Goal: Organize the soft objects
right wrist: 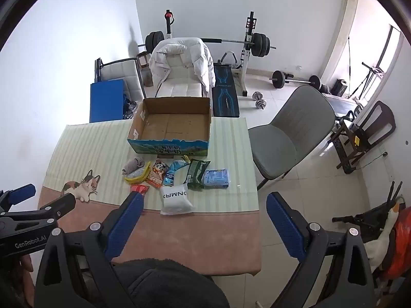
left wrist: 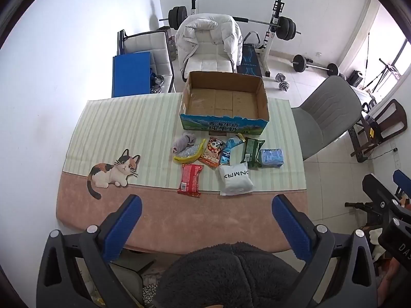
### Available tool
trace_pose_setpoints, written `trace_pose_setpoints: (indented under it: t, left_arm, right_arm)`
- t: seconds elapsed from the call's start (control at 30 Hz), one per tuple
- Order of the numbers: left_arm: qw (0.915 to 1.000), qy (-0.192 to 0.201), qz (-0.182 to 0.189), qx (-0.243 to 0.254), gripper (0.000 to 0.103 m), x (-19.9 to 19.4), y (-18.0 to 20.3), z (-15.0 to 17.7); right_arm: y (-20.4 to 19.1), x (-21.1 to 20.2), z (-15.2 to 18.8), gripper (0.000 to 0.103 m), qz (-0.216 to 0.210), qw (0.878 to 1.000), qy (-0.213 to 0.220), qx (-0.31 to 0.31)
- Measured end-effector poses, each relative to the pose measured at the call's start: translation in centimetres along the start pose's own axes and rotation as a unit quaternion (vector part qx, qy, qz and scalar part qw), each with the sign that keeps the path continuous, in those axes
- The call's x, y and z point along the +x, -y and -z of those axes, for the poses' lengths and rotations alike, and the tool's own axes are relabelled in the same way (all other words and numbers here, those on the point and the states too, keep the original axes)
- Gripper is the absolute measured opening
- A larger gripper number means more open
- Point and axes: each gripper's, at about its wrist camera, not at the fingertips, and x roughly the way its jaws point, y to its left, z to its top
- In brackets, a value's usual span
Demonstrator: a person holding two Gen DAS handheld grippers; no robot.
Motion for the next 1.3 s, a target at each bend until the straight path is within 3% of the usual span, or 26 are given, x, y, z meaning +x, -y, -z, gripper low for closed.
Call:
trace_pose_setpoints:
  t: [1.3]
  left_arm:
    - [1.0000,0.002,0.007,0.001,0.103,0.0,0.8,-0.5]
  right_arm:
    - [1.0,1.3,0.1,0.098,-0.011,1.000,-0.003,0.007]
